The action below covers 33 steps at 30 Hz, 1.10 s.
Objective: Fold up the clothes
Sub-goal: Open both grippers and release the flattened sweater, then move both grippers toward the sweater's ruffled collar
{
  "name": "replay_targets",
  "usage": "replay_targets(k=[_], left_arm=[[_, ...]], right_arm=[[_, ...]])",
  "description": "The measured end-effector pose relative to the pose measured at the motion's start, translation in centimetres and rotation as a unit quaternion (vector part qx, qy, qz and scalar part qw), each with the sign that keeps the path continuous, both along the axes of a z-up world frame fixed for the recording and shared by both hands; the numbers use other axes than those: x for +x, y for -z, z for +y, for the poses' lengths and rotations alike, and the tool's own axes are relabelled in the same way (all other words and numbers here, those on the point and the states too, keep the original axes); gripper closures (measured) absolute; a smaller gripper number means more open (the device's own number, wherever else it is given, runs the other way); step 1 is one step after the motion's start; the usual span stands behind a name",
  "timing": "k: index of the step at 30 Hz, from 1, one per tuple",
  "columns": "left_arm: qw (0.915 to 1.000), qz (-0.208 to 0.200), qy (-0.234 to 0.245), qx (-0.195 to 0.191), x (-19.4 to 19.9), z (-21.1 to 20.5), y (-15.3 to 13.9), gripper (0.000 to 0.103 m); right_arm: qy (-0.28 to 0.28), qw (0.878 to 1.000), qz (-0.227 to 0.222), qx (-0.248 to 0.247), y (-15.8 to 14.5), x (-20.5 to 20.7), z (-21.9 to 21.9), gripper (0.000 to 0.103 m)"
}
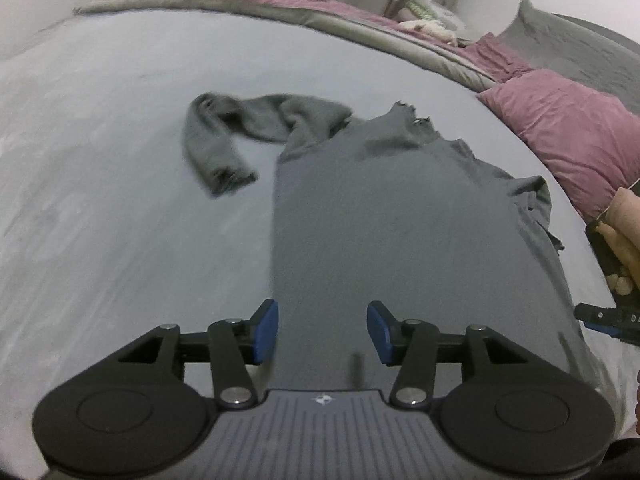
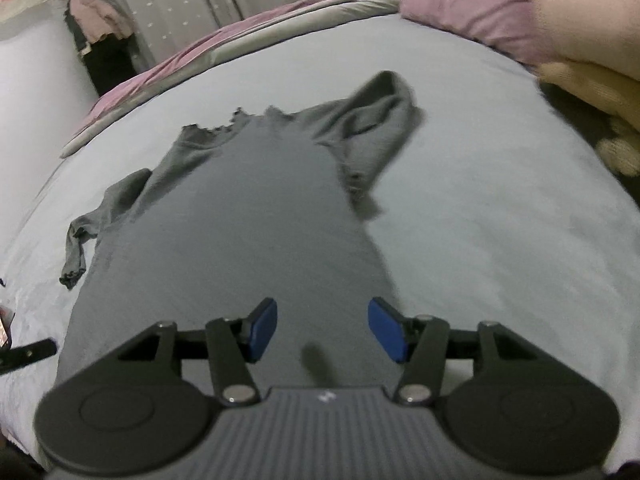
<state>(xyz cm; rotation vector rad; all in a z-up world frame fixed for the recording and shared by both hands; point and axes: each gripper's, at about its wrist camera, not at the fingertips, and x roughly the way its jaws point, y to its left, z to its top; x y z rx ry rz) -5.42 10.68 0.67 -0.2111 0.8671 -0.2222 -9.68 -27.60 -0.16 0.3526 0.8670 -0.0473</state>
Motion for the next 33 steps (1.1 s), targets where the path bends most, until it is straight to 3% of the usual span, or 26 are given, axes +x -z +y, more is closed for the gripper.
replay_targets(k=[6,16,24,33], left_arm=[[0.9996,-0.019,0.018,0.013,3.6,-2.9,1.1,0.054],[0.9987,-0.047,0.020,0.004,9.6,-5.1,3.0,0.054],[0.9928,-0.115,0.025,0.023,10.3,-5.5,4.9,0.054],[0.9919,-0.120,0.011,0.039,11.0,-5.1,4.1,0.054]], right_arm=[[-0.035,0.999,-0.009,-0.020,1.1,4.1,3.7,0.048],[-0.098,0.992,-0.041,-0.063,2.8,10.1,9.3,0.044],[-0.128,0.984,-0.063,-0.105,3.0,14.9,12.2,0.039],[-0.121,0.984,-0.054,-0.119,4.1,24.0,15.3,0.032]])
